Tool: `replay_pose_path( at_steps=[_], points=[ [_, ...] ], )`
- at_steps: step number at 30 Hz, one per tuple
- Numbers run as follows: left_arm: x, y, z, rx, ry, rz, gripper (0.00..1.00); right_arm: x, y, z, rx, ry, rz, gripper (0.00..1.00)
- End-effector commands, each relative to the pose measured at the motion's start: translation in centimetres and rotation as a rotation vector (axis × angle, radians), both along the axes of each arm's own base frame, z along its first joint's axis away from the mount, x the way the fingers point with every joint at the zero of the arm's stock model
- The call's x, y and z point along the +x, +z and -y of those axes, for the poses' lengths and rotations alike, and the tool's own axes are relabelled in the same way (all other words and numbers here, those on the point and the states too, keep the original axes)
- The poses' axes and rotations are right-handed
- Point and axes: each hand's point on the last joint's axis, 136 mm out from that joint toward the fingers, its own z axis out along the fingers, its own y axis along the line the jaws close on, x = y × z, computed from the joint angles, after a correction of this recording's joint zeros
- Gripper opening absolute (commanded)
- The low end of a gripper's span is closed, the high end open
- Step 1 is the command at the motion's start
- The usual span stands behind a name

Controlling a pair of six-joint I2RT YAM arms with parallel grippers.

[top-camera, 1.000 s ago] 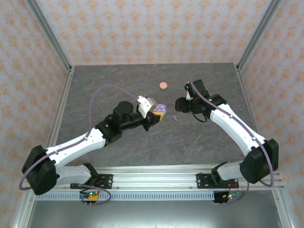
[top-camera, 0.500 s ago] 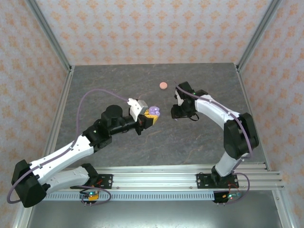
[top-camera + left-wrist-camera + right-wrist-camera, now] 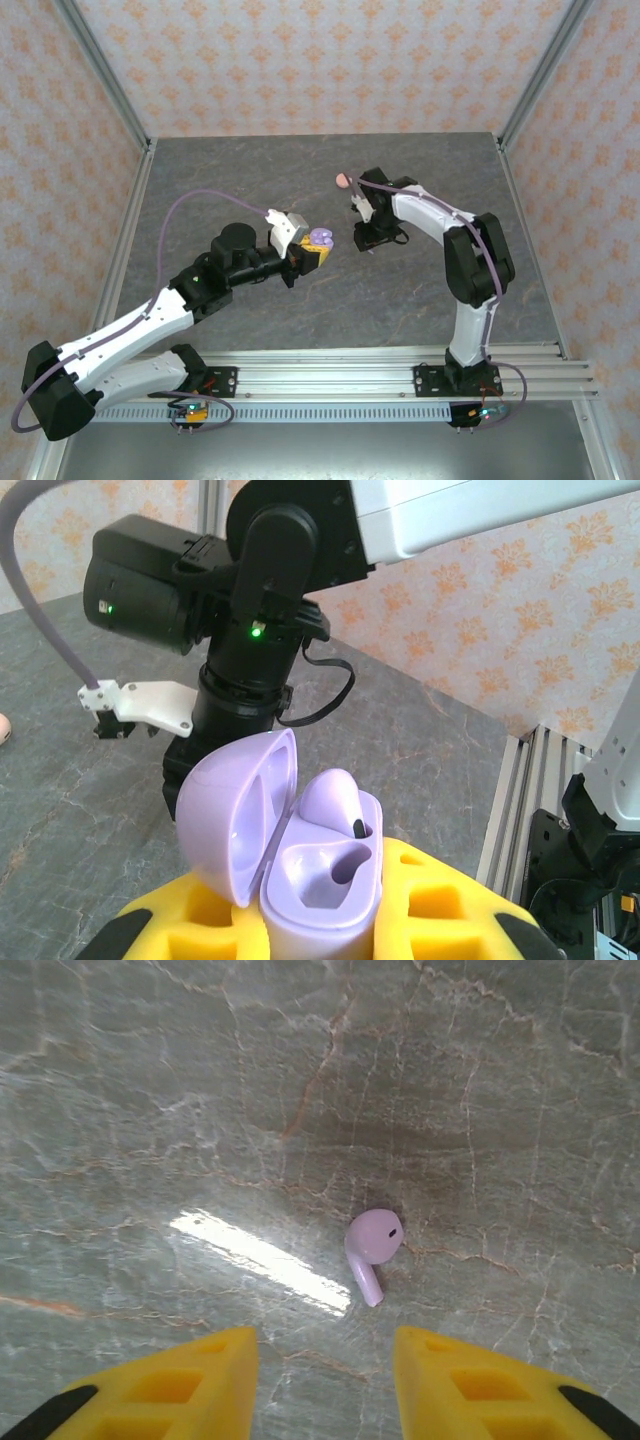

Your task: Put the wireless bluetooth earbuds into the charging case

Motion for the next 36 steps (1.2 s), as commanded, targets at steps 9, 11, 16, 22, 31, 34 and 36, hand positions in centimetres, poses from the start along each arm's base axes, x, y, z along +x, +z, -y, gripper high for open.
replay_pose_path(
  at_steps=[9,11,16,22,31,34,36],
  points=[
    [0.0,-0.1,-0.1,-0.004,0.014,-0.011,0.01,1.2,-1.0,0.9,-0.088,0.024,-0.015,0.39],
    [0.0,-0.2,-0.1,-0.004,0.015,-0.014,0.01,1.3,-1.4,1.0,-0.097,0.021,-0.021,0.39],
    [0.1,-0.3,0.0,-0.006,0.016,-0.015,0.01,1.6,-2.0,1.2,-0.12,0.019,-0.029,0.38],
    [0.1,-0.4,0.0,-0.003,0.016,-0.02,0.01,1.9,-2.4,1.1,-0.125,0.011,-0.035,0.36],
    [0.2,-0.5,-0.1,0.0,0.022,-0.019,0.01,2.0,-3.1,0.7,-0.115,0.0,-0.048,0.36],
    [0.2,-0.7,-0.1,0.005,0.024,-0.022,0.01,2.2,-3.3,0.8,-0.124,-0.007,-0.052,0.34],
    [0.3,-0.7,-0.1,0.005,0.025,-0.023,0.01,2.3,-3.4,0.7,-0.124,-0.011,-0.055,0.33]
  ],
)
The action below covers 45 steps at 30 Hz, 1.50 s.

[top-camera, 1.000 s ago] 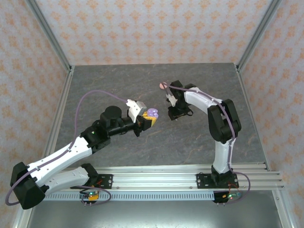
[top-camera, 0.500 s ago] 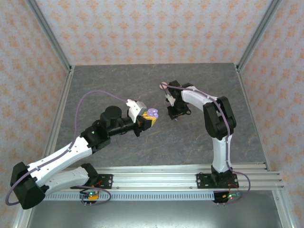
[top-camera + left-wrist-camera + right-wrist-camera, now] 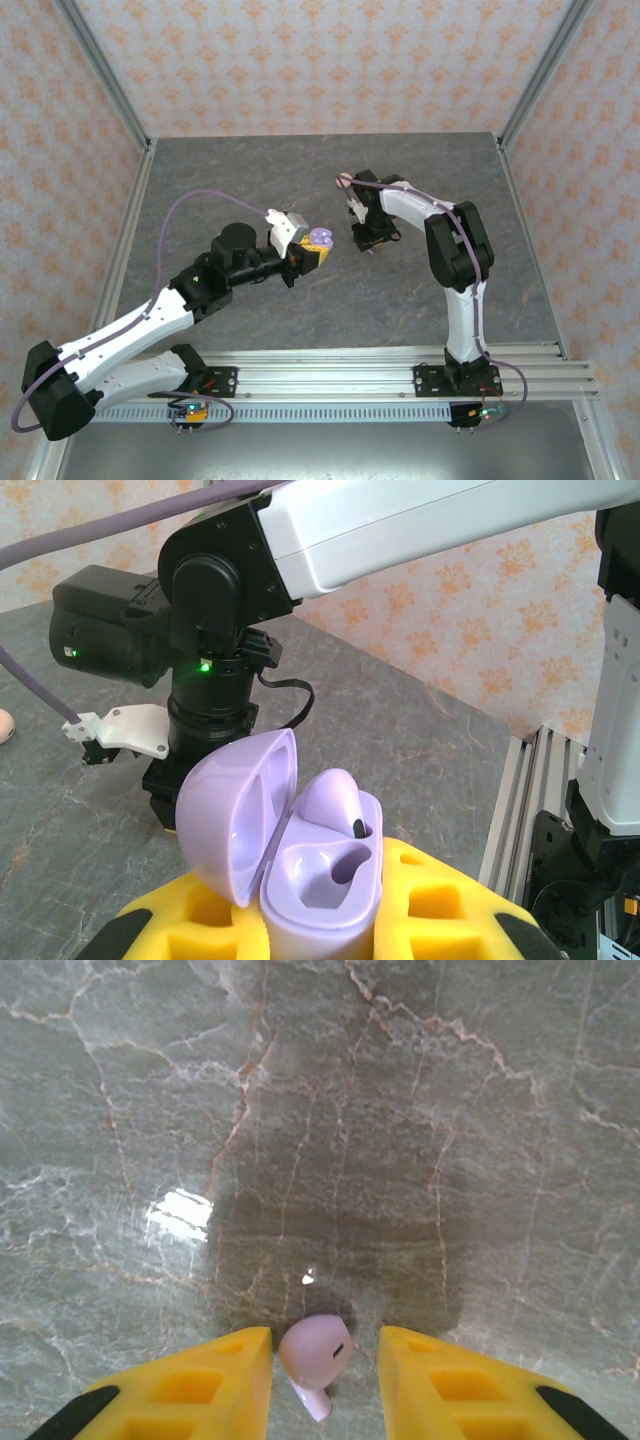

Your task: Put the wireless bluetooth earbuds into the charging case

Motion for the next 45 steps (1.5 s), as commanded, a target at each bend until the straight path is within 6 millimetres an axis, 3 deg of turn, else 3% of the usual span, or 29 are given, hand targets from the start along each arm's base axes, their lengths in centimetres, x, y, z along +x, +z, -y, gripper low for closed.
replay_pose_path(
  at_steps=[1,14,23,37,41,45],
  points=[
    [0.2,-0.6,0.0,0.004,0.017,-0.02,0.01,0.4,0.0,0.3,-0.025,-0.021,-0.006,0.33],
    [0.3,-0.6,0.0,0.005,0.019,-0.019,0.0,0.1,-0.5,-0.1,-0.035,-0.007,-0.024,0.32],
    [0.3,-0.6,0.0,0.008,0.021,-0.02,0.0,0.0,-0.8,-0.2,-0.031,-0.034,-0.025,0.26],
    [0.6,-1.2,0.1,0.018,0.033,-0.036,0.0,1.0,-0.1,1.3,-0.021,-0.306,0.041,0.23],
    [0.7,-1.4,0.0,0.022,0.038,-0.04,0.0,0.6,-0.6,1.5,-0.03,-0.337,0.026,0.25],
    [0.7,-1.4,0.0,0.023,0.038,-0.041,0.0,0.3,-0.7,1.6,-0.037,-0.311,0.016,0.33]
  ],
)
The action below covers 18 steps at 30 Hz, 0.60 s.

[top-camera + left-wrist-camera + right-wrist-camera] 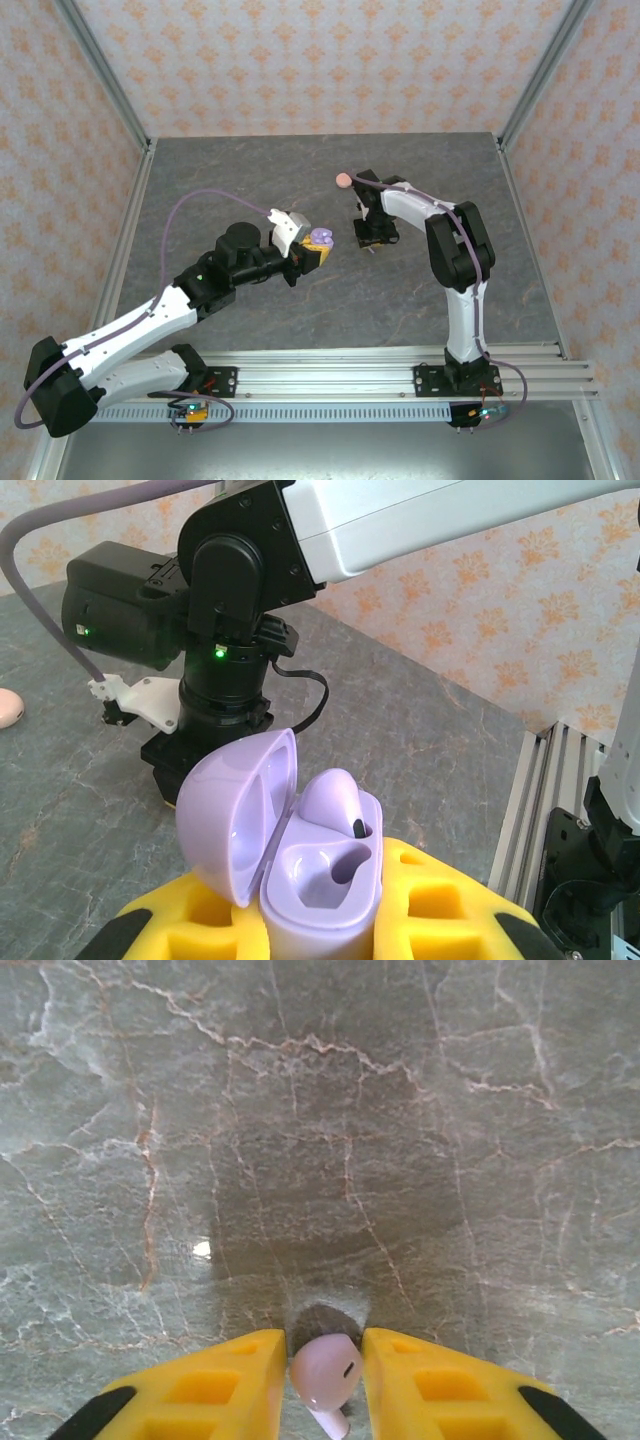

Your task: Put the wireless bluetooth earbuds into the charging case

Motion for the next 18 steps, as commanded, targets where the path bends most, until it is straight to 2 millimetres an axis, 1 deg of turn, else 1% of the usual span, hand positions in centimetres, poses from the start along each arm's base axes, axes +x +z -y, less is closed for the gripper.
replay_pose_path(
  at_steps=[1,4,7,14,18],
  points=[
    [0.1,-0.5,0.0,0.004,0.015,-0.017,0.0,-0.3,-0.4,1.2,-0.043,-0.011,-0.003,0.36],
    [0.0,-0.5,-0.1,0.004,0.016,-0.017,0.0,-0.2,0.1,1.2,-0.048,0.037,-0.002,0.41],
    [0.0,-0.5,-0.1,0.005,0.018,-0.017,0.0,-0.1,0.6,1.0,-0.046,0.101,-0.007,0.44],
    [0.1,-0.6,-0.2,0.006,0.021,-0.016,0.0,0.2,1.1,0.9,-0.066,0.183,-0.012,0.44],
    [0.1,-0.6,-0.2,0.005,0.021,-0.013,0.0,-0.1,1.0,0.2,-0.058,0.219,-0.025,0.43]
  ],
)
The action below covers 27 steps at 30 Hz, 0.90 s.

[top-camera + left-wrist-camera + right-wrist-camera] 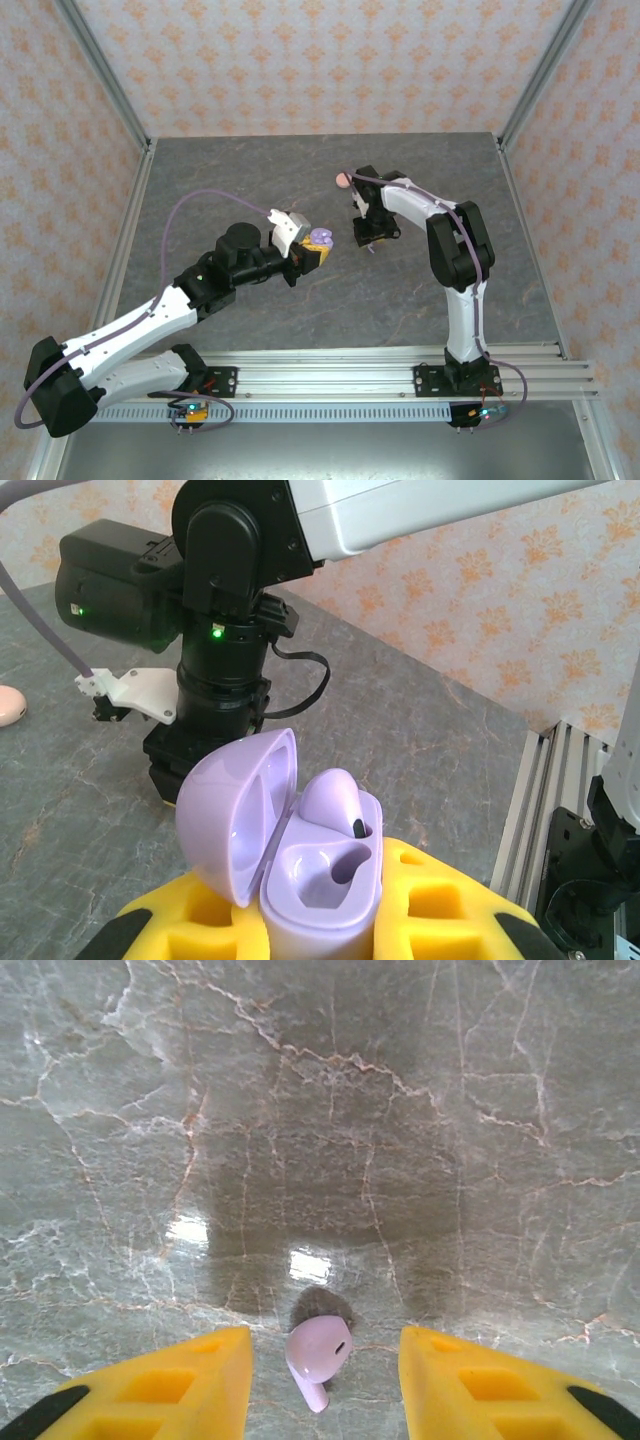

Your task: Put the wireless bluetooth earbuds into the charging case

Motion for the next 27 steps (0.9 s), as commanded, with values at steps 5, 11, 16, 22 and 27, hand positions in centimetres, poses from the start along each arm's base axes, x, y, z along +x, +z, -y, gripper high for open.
replay_pose_path(
  at_steps=[5,11,16,22,27],
  points=[
    [0.0,-0.4,-0.2,0.0,0.017,-0.011,0.0,-0.3,-0.6,0.2,-0.087,0.075,-0.017,0.43],
    [-0.1,-0.3,-0.3,-0.002,0.018,-0.007,0.0,-0.1,-0.9,0.2,-0.12,0.082,-0.008,0.43],
    [-0.2,-0.3,-0.3,-0.001,0.017,-0.005,0.0,-0.3,-1.4,0.0,-0.122,0.08,-0.018,0.4],
    [-0.1,-0.1,-0.4,-0.002,0.019,0.0,0.0,-0.6,-2.0,0.2,-0.136,0.067,-0.034,0.35],
    [-0.1,-0.1,-0.3,-0.001,0.018,-0.001,0.0,-0.9,-2.3,0.8,-0.158,0.048,-0.038,0.35]
  ],
)
